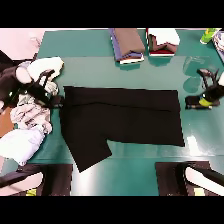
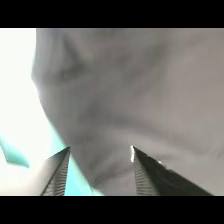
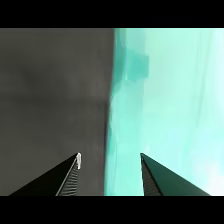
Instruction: Fold the shirts.
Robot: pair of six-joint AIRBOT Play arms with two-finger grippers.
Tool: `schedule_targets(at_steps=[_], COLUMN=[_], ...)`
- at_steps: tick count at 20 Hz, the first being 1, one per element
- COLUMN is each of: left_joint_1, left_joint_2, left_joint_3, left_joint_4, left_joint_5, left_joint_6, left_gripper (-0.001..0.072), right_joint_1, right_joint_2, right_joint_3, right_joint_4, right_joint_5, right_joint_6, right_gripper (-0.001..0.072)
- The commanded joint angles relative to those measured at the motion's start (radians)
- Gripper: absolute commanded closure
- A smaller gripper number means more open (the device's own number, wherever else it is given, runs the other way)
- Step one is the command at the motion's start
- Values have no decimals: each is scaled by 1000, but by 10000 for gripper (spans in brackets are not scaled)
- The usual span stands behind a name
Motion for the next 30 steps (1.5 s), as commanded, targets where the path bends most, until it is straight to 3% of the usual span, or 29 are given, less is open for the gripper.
schedule_targets(at_steps=[1,7,13,16,17,23,28,30], left_joint_1=[0,0,0,0,0,-20,-187,-220], left_joint_2=[212,278,278,278,278,278,278,274], left_joint_3=[-245,-384,-384,-385,-390,-525,-579,-584], left_joint_4=[-3,-46,-46,-39,-41,-111,-146,-146], left_joint_5=[42,65,71,35,16,67,209,209], left_joint_6=[-58,-61,-58,-60,-62,-68,-135,-140], left_gripper=[242,242,242,242,242,241,241,242], right_joint_1=[-96,-136,-31,14,24,30,30,30], right_joint_2=[133,217,153,164,183,240,238,238], right_joint_3=[-233,-513,-536,-492,-480,-465,-465,-465], right_joint_4=[32,110,185,175,175,175,176,176], right_joint_5=[26,-25,-107,-117,-126,-127,-126,-125], right_joint_6=[-3,-6,27,26,25,25,25,25], right_gripper=[251,251,278,623,691,691,691,691])
